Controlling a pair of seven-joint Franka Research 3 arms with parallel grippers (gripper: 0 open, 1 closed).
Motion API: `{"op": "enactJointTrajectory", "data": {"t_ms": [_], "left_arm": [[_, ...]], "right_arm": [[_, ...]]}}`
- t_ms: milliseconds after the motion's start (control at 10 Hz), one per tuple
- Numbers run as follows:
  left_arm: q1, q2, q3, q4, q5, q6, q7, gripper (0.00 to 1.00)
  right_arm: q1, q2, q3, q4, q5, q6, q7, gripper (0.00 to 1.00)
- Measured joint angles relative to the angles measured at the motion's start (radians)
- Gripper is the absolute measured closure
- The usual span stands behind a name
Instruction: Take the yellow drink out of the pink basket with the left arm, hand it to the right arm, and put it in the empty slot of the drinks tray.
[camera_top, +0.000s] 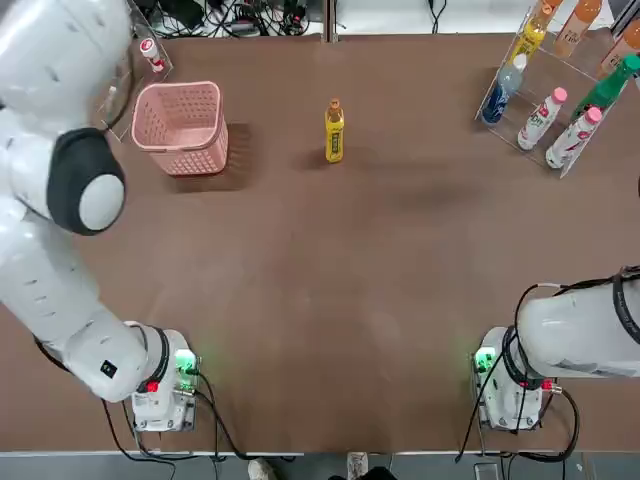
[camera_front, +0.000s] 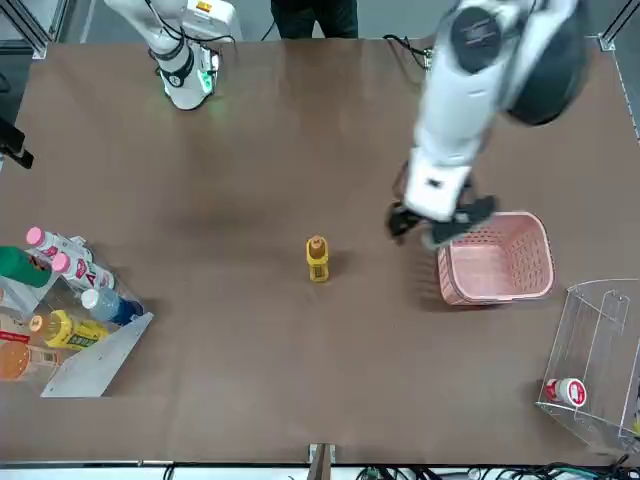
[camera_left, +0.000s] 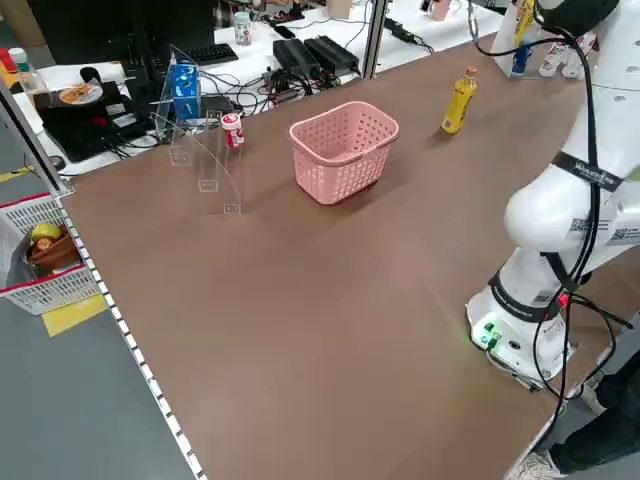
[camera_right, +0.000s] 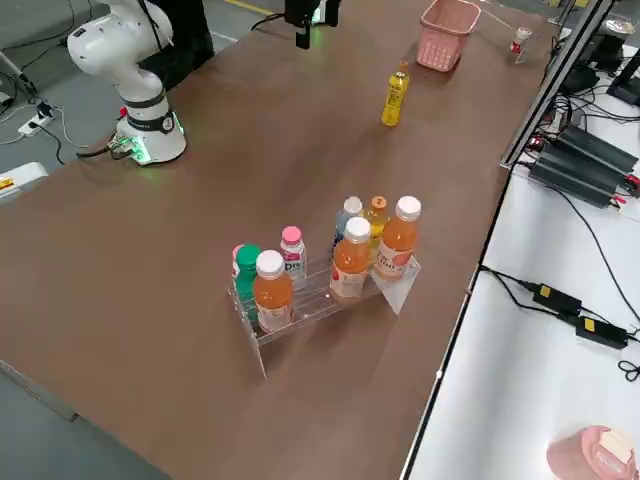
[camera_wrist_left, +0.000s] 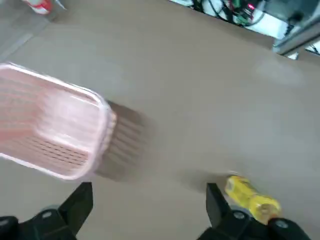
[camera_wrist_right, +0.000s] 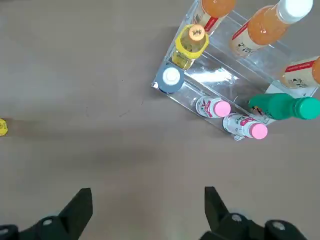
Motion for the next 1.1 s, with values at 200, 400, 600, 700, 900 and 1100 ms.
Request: {"op": "enactJointTrajectory", "data": {"t_ms": [200, 400, 600, 700, 900, 1100], "left_arm": [[0.007, -0.061, 0.140, -0.003, -0.042, -0.109, 0.192, 0.00], [0.027, -0.083, 0.282, -0.009, -0.067, -0.141, 0.456, 0.00], [0.052, -0.083, 0.339, -0.023, -0.080, -0.141, 0.580, 0.00], [0.054, -0.083, 0.340, -0.031, -0.081, -0.141, 0.605, 0.00], [0.055, -0.079, 0.340, -0.036, -0.106, -0.141, 0.615, 0.00], [0.064, -0.076, 0.340, -0.036, -0.123, -0.141, 0.615, 0.00]], "right_arm": [[0.000, 0.000, 0.000, 0.000, 0.000, -0.001, 0.000, 0.01], [0.000, 0.000, 0.000, 0.002, 0.000, -0.001, 0.000, 0.01], [0.000, -0.001, 0.000, 0.016, 0.000, -0.001, 0.000, 0.01], [0.000, -0.001, 0.000, 0.023, 0.000, -0.001, 0.000, 0.01], [-0.002, -0.001, -0.002, 0.039, 0.000, -0.001, 0.000, 0.01], [-0.019, -0.001, -0.006, 0.045, 0.000, -0.001, 0.000, 0.01]]}}
